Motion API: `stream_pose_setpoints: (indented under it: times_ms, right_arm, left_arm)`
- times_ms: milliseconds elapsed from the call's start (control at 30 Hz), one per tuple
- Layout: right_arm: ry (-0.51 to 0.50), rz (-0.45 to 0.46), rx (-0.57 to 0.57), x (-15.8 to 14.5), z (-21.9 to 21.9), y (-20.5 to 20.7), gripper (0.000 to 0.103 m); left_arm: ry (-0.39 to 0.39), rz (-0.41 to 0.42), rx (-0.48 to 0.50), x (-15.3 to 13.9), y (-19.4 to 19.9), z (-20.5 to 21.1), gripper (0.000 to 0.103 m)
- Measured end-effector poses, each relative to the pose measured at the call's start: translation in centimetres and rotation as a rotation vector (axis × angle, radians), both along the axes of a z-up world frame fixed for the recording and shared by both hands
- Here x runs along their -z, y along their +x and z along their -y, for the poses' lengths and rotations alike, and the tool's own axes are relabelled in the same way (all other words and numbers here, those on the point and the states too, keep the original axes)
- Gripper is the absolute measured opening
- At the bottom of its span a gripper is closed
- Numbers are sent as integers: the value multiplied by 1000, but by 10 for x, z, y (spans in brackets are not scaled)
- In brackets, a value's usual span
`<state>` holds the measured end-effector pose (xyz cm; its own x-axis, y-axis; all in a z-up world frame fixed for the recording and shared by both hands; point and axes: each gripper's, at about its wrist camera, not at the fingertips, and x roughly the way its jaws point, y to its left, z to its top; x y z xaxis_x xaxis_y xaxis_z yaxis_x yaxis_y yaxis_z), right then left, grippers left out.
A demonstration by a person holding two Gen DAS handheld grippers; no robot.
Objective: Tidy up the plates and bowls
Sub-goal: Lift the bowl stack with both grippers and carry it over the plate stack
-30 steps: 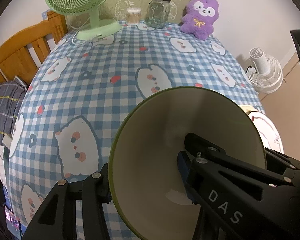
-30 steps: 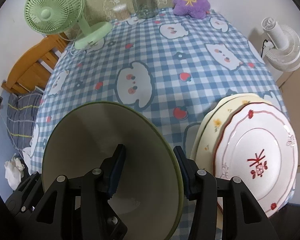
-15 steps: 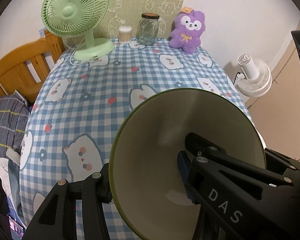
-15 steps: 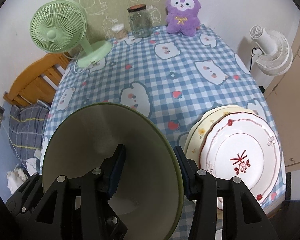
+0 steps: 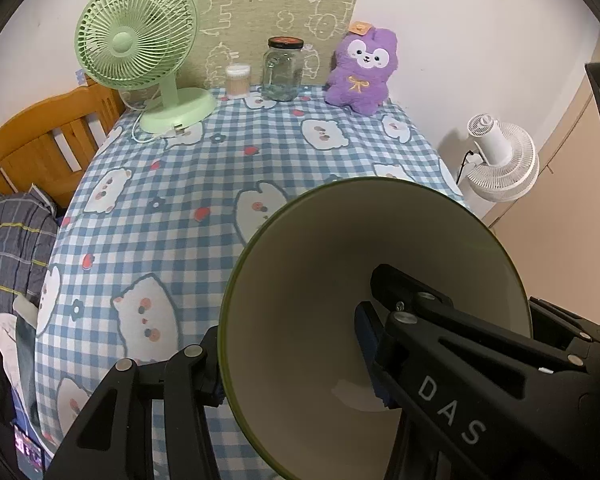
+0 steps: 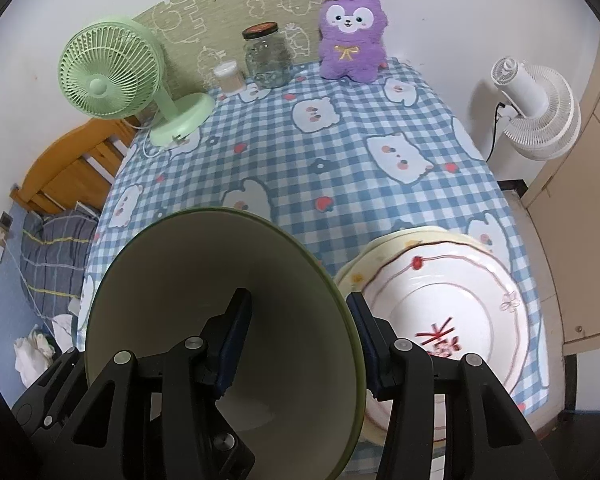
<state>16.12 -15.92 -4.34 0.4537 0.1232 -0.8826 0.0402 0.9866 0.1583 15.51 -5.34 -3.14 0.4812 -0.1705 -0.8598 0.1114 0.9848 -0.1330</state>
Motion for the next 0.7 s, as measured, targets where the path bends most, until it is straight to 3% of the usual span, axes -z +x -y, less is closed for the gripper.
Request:
stream_pose_setpoints:
  times_ms: [700]
  right_arm:
    - [-2,-46,-41,11,83,12,52]
  left_arm:
    - [3,-40,-45,8,6,84,54]
